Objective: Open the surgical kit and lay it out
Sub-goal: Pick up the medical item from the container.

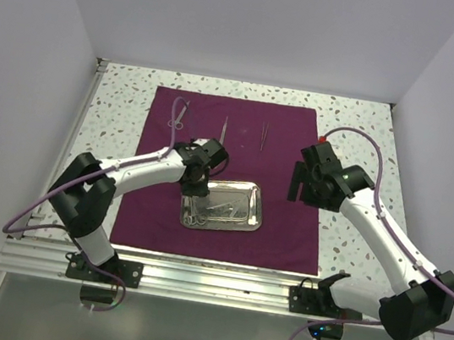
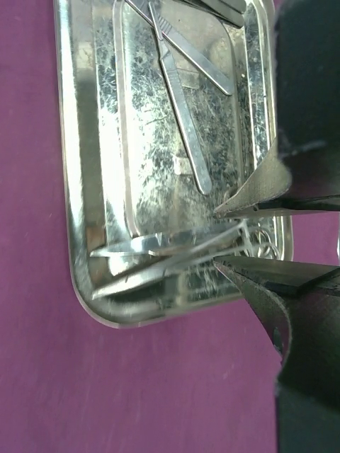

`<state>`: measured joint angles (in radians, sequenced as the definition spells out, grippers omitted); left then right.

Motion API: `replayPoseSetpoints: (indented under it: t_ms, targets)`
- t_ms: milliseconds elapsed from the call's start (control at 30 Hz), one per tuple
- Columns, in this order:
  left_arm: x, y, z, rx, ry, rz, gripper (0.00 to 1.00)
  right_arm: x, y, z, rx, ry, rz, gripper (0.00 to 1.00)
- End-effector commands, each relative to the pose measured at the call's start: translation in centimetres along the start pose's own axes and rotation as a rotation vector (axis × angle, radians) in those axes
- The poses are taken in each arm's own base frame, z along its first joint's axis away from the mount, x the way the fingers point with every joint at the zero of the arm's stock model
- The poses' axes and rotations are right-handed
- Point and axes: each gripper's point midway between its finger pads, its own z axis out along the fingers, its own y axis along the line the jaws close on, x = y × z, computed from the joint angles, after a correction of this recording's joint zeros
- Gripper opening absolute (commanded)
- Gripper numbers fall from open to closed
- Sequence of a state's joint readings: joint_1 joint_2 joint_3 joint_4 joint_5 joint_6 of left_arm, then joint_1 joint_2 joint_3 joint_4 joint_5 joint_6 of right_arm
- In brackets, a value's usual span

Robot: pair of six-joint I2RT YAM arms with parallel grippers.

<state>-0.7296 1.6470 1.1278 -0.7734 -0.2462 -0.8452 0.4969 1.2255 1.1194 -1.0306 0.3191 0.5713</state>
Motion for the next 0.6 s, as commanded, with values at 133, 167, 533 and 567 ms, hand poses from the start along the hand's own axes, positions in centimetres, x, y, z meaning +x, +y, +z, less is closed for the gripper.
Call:
replayPoseSetpoints:
  t_ms: [133, 167, 533, 567]
  targets:
    - [-0.2, -1.0, 1.7, -0.025, -0.028, -0.067, 0.31, -0.2, -0.6, -0.9, -0.011, -0.029, -0.020, 0.85]
    - [-0.3, -0.9, 1.8, -0.035, -0.034, -0.063, 0.31, -0.3, -0.6, -1.0, -0.014, -0.034, -0.016, 0.85]
    - [-0.4, 0.3, 2.4, -0.087, -0.057, -0.056, 0.30, -0.3, -0.4, -0.7, -0.001, -0.019, -0.011, 0.85]
    - [-0.4, 0.4, 2.5, -0.089, -0.060, -0.058, 0.30, -0.5, -0.4, -0.7, 0.001, -0.019, -0.009, 0.85]
